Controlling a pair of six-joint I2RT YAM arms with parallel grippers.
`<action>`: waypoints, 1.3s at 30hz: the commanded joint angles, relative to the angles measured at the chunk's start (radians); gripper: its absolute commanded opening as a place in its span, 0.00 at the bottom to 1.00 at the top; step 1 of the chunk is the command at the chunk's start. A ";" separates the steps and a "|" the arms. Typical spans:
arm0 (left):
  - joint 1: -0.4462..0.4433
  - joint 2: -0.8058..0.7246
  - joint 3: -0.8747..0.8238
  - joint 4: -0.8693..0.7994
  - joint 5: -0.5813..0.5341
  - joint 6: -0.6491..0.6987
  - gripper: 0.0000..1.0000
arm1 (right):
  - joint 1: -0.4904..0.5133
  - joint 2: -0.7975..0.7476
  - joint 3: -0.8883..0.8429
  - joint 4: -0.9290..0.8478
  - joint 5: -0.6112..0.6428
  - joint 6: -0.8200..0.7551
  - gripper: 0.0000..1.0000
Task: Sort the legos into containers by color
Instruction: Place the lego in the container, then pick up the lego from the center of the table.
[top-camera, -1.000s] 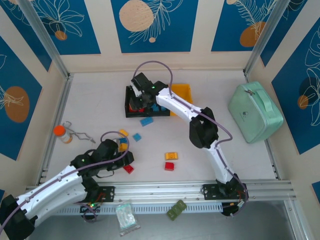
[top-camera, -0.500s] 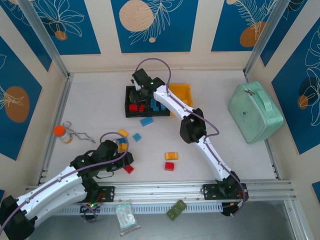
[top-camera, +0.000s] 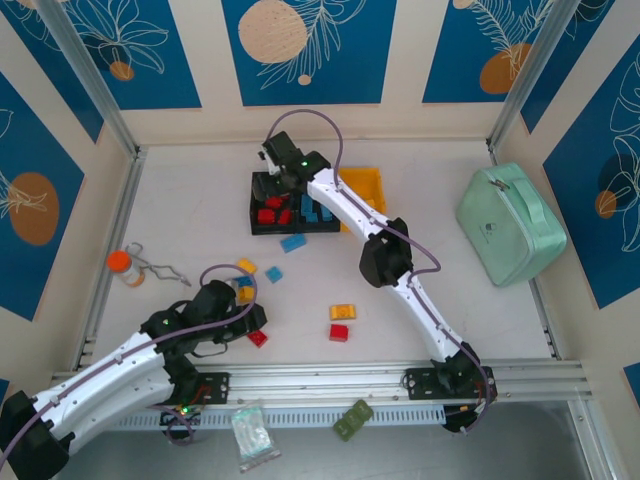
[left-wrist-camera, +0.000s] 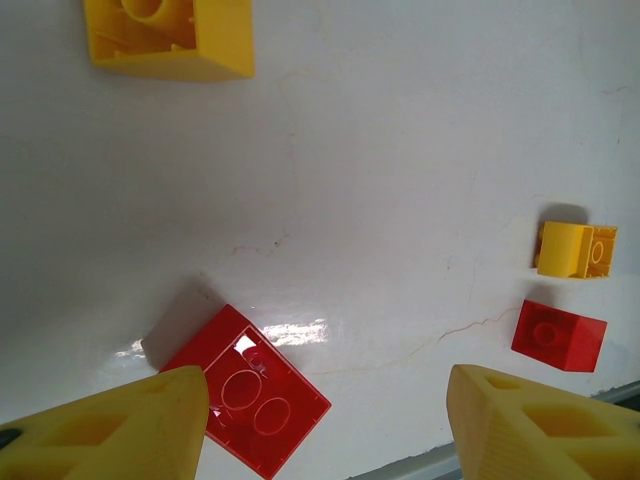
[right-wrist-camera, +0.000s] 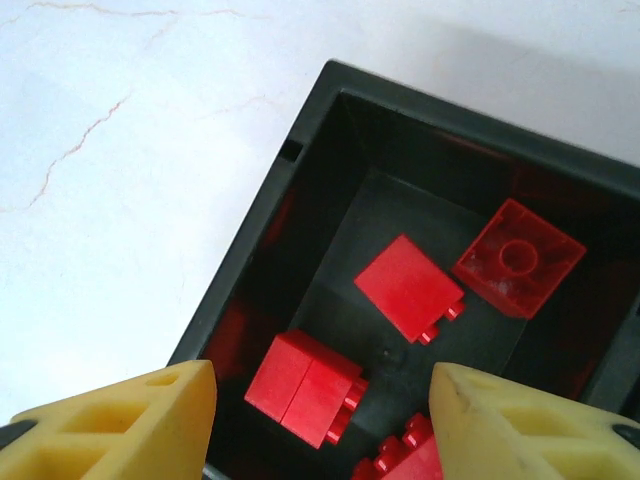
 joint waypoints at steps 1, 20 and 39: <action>-0.006 -0.002 0.047 -0.044 -0.040 0.006 0.64 | 0.019 -0.162 -0.110 0.034 0.001 -0.007 0.57; 0.115 0.255 0.269 -0.176 -0.142 0.193 0.67 | 0.058 -1.056 -1.313 0.398 -0.078 0.164 0.61; 0.254 0.650 0.419 -0.079 -0.204 0.406 0.87 | 0.249 -1.570 -1.927 0.602 -0.287 0.298 0.73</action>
